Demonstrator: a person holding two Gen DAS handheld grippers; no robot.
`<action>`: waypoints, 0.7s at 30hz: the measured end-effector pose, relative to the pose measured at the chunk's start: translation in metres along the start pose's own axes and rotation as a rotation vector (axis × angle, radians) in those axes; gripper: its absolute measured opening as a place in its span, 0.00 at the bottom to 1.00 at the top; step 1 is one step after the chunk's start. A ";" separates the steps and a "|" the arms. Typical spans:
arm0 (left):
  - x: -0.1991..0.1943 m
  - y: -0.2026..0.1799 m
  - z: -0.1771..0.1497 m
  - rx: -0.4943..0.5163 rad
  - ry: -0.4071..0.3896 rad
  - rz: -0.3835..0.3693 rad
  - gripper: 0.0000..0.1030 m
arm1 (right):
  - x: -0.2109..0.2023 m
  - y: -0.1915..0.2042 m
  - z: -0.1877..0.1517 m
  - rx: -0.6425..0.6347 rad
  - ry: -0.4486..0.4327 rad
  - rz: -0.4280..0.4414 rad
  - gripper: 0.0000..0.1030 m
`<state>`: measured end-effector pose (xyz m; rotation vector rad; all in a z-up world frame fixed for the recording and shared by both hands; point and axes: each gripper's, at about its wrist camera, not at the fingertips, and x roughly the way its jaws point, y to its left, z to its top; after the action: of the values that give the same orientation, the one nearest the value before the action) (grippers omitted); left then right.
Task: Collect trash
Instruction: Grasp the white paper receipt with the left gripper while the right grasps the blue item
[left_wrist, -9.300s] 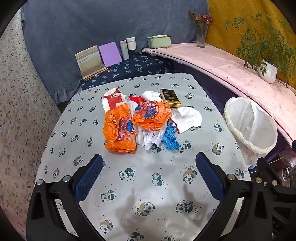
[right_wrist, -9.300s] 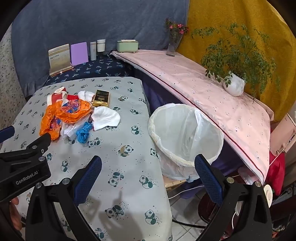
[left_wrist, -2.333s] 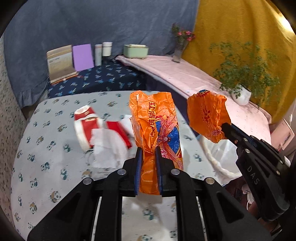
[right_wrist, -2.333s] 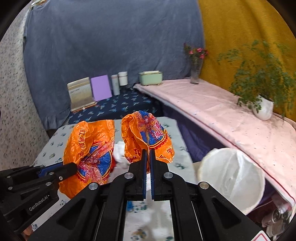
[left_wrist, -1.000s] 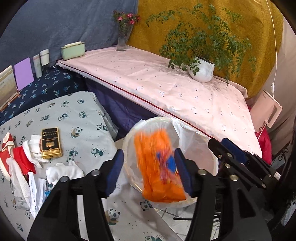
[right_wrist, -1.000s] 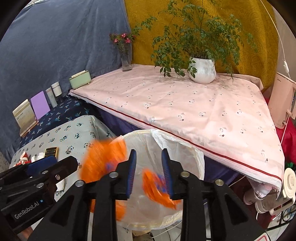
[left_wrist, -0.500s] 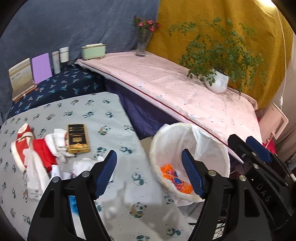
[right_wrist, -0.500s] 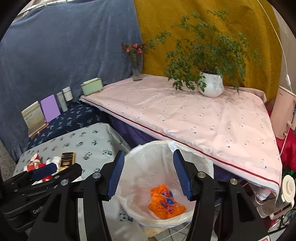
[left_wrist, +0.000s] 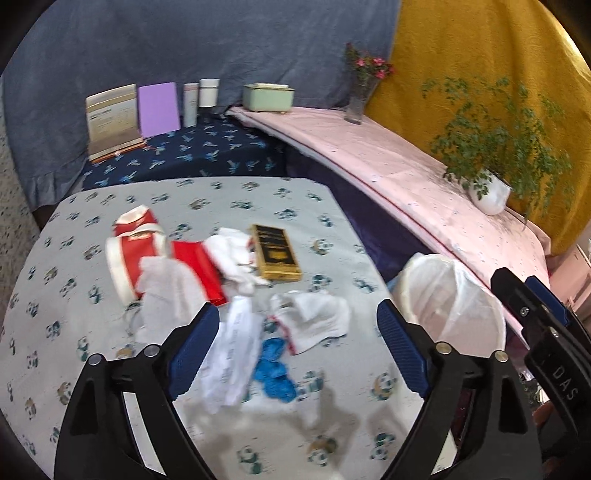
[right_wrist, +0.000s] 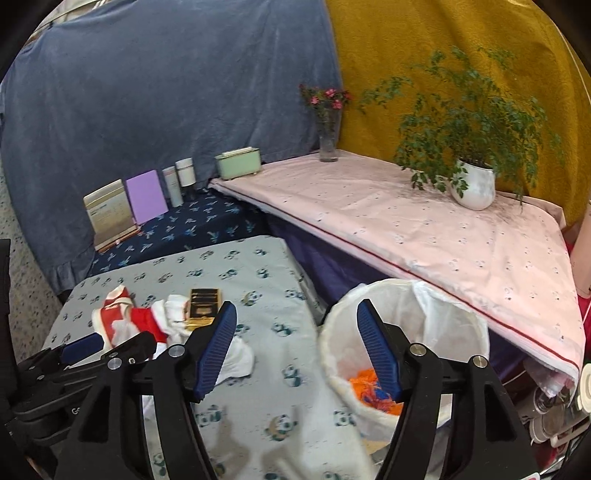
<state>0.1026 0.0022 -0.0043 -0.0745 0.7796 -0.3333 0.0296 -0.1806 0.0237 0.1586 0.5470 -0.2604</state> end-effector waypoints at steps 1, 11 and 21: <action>0.000 0.005 -0.002 -0.006 0.004 0.007 0.81 | 0.001 0.007 -0.003 -0.005 0.006 0.009 0.66; 0.020 0.053 -0.037 -0.039 0.128 0.052 0.83 | 0.017 0.057 -0.039 -0.054 0.100 0.072 0.67; 0.061 0.059 -0.054 -0.029 0.239 0.041 0.67 | 0.037 0.068 -0.064 -0.075 0.172 0.083 0.67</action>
<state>0.1206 0.0414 -0.0953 -0.0468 1.0213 -0.2954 0.0487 -0.1089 -0.0443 0.1314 0.7188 -0.1462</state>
